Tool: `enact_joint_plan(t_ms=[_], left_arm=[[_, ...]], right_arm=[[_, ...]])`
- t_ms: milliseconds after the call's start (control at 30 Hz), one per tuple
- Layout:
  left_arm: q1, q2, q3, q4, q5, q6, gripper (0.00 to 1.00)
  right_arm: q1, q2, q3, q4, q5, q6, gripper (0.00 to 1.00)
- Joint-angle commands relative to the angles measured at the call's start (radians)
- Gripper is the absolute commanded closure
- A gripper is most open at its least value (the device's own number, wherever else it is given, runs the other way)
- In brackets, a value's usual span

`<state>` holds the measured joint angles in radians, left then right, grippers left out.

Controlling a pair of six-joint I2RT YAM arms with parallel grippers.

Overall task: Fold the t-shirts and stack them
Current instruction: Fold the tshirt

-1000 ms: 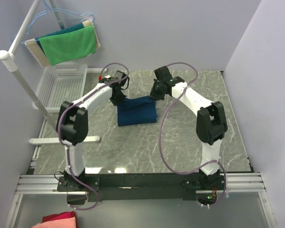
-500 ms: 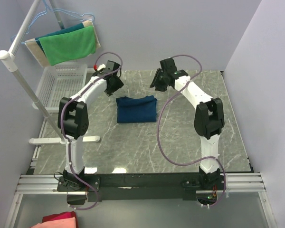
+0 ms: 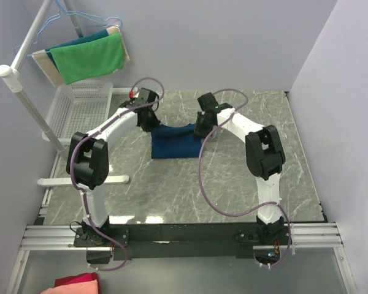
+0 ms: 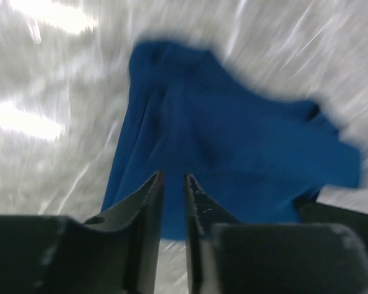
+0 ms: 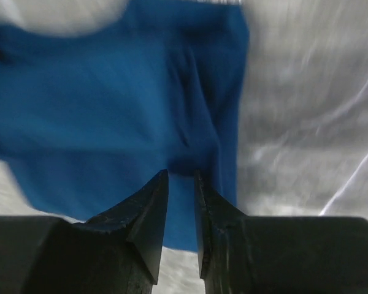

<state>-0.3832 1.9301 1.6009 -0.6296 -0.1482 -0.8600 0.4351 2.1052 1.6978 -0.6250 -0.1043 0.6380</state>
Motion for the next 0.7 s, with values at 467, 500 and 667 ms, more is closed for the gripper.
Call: enact_joint_plan(t_ms=[467, 500, 667], left_arm=[[-0.100, 0.157, 0.059, -0.094, 0.044, -0.013, 0.92], [-0.095, 0.170, 0.076, -0.097, 0.039, -0.011, 0.91], [-0.072, 0.230, 0.183, -0.133, -0.042, -0.037, 0.91]], right_arm=[[0.039, 0.101, 0.123, -0.010, -0.044, -0.009, 0.74], [0.039, 0.123, 0.137, -0.007, -0.044, -0.006, 0.74], [0.037, 0.191, 0.275, -0.036, -0.020, -0.008, 0.75]])
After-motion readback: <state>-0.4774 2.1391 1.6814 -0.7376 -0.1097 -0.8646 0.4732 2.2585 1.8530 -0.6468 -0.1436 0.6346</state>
